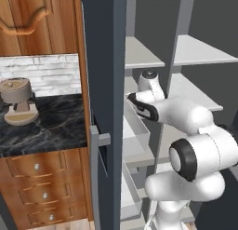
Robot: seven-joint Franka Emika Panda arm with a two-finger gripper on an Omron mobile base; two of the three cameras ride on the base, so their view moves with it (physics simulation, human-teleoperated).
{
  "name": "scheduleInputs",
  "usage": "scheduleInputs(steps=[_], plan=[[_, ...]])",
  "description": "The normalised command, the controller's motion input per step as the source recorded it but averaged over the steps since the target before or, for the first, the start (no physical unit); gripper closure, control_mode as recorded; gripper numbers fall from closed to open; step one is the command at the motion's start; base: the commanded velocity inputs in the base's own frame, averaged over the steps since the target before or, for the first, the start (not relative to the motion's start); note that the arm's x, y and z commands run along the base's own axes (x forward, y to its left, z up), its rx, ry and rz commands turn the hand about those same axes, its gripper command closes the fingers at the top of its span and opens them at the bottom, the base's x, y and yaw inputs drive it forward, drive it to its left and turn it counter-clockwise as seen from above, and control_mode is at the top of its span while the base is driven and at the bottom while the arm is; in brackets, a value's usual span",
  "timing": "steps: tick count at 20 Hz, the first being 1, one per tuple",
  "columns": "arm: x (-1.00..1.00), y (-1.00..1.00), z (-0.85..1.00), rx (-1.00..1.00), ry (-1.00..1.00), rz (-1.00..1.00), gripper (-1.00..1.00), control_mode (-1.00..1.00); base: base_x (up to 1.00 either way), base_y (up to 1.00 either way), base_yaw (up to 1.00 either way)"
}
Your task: Pick up the frozen steak from the freezer, place it on any shelf in the fridge, and close the fridge and freezer doors when done.
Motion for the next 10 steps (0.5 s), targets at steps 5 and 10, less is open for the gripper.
scheduleInputs(steps=[5,10], plan=[[-1.00,-0.11,0.65,0.00,0.00,0.00,1.00,-1.00,0.00,0.00,0.00],[-1.00,-0.21,0.11,0.00,-0.10,0.04,1.00,-1.00,0.00,0.00,0.00]])
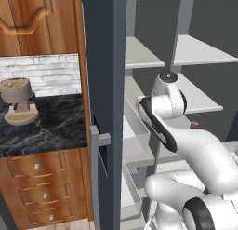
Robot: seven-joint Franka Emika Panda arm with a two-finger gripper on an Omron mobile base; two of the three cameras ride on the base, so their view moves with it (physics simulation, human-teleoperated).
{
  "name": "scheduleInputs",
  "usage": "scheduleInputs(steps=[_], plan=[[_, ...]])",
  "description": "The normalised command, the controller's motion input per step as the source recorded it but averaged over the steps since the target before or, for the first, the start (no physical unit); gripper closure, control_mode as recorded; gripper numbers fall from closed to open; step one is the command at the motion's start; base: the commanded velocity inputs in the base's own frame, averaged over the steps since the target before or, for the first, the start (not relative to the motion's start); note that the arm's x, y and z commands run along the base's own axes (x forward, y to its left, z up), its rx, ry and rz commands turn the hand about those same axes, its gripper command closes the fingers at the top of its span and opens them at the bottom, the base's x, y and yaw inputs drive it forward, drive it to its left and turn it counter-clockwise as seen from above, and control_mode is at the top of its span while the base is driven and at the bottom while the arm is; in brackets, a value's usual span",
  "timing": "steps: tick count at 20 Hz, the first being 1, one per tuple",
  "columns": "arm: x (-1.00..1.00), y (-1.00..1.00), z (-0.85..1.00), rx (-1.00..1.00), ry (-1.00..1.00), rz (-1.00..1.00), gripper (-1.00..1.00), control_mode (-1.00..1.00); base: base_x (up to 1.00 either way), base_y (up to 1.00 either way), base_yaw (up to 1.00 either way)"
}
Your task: Pick up the frozen steak from the freezer, place it on any shelf in the fridge, and close the fridge and freezer doors when done.
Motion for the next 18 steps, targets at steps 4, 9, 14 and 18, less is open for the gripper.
scheduleInputs(steps=[4,9,14,18], plan=[[-1.00,-0.39,0.04,0.00,-0.19,0.07,1.00,-1.00,0.00,0.00,0.00],[-0.94,-0.91,0.51,0.00,-0.40,0.01,1.00,-1.00,0.00,0.00,0.00],[-0.17,-0.96,0.93,0.00,-0.48,0.00,1.00,-1.00,0.00,0.00,0.00],[0.11,-0.80,1.00,0.00,-0.35,0.00,1.00,-1.00,0.00,0.00,0.00]])
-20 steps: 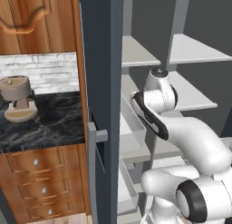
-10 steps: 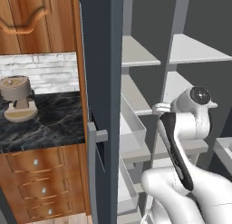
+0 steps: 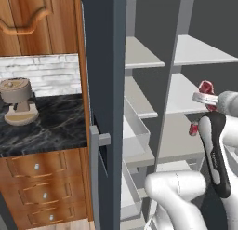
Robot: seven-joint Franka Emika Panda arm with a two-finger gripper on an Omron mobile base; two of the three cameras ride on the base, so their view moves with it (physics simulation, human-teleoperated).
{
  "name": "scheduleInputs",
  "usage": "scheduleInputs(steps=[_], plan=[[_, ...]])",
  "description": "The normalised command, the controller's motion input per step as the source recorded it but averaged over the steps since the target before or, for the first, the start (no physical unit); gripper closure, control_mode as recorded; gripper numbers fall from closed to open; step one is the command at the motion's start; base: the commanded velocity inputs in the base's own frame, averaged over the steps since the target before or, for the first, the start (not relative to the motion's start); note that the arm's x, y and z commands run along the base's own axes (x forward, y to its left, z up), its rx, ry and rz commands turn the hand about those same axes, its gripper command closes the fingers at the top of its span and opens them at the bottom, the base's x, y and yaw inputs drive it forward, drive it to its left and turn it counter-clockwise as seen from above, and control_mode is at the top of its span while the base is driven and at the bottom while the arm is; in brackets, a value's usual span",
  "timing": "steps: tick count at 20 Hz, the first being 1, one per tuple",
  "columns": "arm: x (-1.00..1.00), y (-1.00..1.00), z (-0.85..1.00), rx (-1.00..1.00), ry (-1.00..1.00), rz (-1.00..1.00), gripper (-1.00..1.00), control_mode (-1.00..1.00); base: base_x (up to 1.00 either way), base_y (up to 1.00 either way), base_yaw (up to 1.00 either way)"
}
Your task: Pick up the frozen steak from the freezer, place it on any shelf in the fridge, and close the fridge and freezer doors when done.
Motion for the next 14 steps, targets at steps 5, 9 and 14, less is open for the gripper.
scheduleInputs(steps=[5,9,14], plan=[[0.49,-0.53,1.00,0.00,-0.06,-0.02,1.00,-1.00,0.00,0.00,0.00],[0.72,-0.18,1.00,0.00,0.25,-0.09,1.00,-1.00,0.00,0.00,0.00],[0.26,-0.02,0.42,-0.02,0.21,-0.02,1.00,-1.00,0.00,0.00,0.00]])
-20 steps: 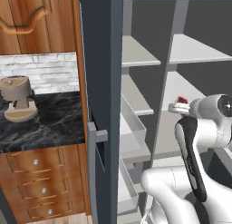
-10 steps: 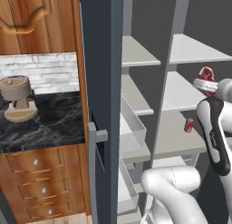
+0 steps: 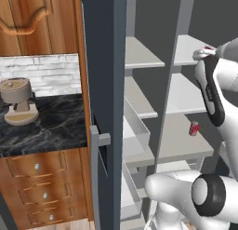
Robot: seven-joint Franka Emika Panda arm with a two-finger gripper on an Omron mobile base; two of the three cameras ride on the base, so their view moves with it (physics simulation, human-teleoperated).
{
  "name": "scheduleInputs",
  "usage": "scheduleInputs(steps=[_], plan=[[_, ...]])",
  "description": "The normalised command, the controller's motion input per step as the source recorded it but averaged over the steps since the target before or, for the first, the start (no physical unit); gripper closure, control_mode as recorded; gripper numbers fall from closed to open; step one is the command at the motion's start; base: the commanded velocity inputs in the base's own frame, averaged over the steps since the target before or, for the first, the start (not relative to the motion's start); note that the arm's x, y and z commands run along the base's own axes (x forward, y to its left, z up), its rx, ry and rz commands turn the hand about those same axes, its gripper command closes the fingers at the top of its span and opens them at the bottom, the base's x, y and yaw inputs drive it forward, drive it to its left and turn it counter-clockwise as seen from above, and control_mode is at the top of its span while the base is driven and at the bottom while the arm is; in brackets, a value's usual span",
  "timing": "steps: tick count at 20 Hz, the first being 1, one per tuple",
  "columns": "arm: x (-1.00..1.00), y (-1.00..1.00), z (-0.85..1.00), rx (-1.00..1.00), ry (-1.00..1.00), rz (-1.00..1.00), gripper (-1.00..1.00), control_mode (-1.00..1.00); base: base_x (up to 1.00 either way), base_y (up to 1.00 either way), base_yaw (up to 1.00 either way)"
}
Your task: Pick up the frozen steak from the freezer, place it on any shelf in the fridge, and close the fridge and freezer doors when done.
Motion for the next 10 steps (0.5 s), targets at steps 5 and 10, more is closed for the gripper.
scheduleInputs(steps=[5,10], plan=[[0.23,-0.29,0.00,0.00,0.00,0.00,1.00,-1.00,0.00,0.00,0.00],[0.72,-0.50,0.00,0.00,0.02,0.00,1.00,-1.00,0.00,0.00,0.00]])
